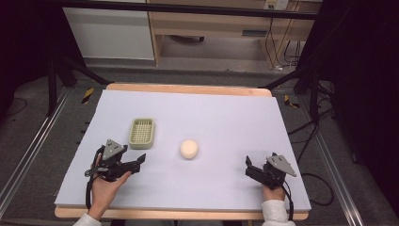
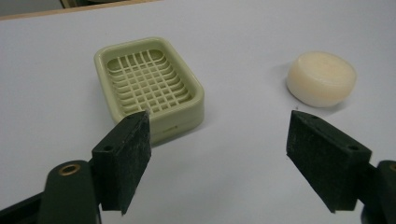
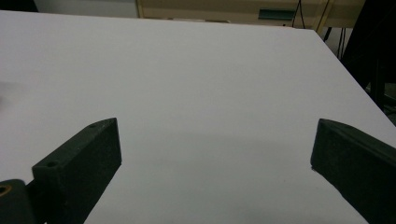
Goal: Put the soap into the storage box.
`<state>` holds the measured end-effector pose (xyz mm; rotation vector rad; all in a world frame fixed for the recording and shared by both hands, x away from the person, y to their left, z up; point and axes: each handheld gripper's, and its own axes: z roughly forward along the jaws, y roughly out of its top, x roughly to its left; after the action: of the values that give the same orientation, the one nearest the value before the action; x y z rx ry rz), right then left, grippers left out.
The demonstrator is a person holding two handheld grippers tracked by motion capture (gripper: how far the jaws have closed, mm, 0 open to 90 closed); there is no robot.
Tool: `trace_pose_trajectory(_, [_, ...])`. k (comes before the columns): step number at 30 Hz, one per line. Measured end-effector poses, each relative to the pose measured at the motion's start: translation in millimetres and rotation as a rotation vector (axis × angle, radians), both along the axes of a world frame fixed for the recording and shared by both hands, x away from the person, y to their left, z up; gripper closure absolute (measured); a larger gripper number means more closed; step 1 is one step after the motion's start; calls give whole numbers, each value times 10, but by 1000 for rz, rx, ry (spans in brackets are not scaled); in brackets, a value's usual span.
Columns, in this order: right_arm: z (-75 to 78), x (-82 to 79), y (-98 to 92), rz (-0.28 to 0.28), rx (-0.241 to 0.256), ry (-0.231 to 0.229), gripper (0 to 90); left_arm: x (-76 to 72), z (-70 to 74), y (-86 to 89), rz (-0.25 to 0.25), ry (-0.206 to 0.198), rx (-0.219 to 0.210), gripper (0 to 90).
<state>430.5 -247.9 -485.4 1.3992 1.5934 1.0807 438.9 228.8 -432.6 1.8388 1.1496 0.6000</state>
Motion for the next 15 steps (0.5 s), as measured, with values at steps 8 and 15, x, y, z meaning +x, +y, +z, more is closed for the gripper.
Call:
trace_pose_trajectory(8, [-1,4,2,0,0,2,22,53,54,-197,-40,-11,10,220])
trace_pose_trajectory(15, [0,1,2,1,-1,1,23,106,71,-292,-53,-8,25,214])
